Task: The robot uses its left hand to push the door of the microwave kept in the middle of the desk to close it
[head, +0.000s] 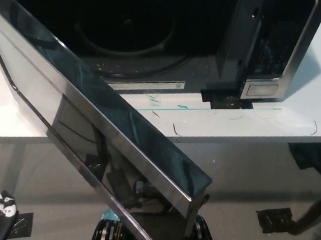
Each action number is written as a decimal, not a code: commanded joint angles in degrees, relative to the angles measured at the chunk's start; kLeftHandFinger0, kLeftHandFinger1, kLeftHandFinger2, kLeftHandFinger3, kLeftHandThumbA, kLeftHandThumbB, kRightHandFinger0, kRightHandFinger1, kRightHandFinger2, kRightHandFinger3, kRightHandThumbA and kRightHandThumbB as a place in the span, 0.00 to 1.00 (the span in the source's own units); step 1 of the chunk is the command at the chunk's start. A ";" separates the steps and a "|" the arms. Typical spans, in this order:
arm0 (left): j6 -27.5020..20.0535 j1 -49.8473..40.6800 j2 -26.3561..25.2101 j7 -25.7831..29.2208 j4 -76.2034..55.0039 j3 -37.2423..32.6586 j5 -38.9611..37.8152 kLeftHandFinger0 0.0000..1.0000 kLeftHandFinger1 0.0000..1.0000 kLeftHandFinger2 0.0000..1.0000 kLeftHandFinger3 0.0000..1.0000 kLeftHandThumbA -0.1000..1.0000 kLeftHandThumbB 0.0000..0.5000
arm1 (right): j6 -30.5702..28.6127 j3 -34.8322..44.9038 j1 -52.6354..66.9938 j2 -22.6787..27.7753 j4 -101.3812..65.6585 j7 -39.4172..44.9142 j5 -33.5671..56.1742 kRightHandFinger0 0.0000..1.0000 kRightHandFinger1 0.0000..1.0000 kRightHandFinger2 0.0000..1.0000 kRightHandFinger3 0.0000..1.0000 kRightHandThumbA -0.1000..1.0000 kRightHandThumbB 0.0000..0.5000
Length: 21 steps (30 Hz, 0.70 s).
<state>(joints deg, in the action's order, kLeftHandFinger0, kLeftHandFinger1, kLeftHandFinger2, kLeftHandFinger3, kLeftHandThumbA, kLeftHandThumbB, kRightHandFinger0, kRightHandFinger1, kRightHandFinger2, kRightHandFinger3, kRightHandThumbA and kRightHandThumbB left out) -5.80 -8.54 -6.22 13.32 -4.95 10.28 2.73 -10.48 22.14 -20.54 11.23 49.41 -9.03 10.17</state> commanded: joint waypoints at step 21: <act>-10.03 20.69 -7.26 -14.04 -26.87 -17.39 12.96 0.00 0.00 0.00 0.10 0.35 0.01 | -3.36 -1.03 0.20 2.16 -1.96 -2.03 -0.03 0.59 0.62 0.67 0.68 0.18 0.42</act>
<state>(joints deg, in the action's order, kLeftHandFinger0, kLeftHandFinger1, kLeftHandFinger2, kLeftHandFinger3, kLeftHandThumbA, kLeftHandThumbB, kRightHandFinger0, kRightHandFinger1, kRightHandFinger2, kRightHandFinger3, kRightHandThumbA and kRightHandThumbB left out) -13.89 9.81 -13.26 1.89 -31.15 -6.58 13.90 -11.08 20.87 -19.50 12.65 49.12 -10.18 9.77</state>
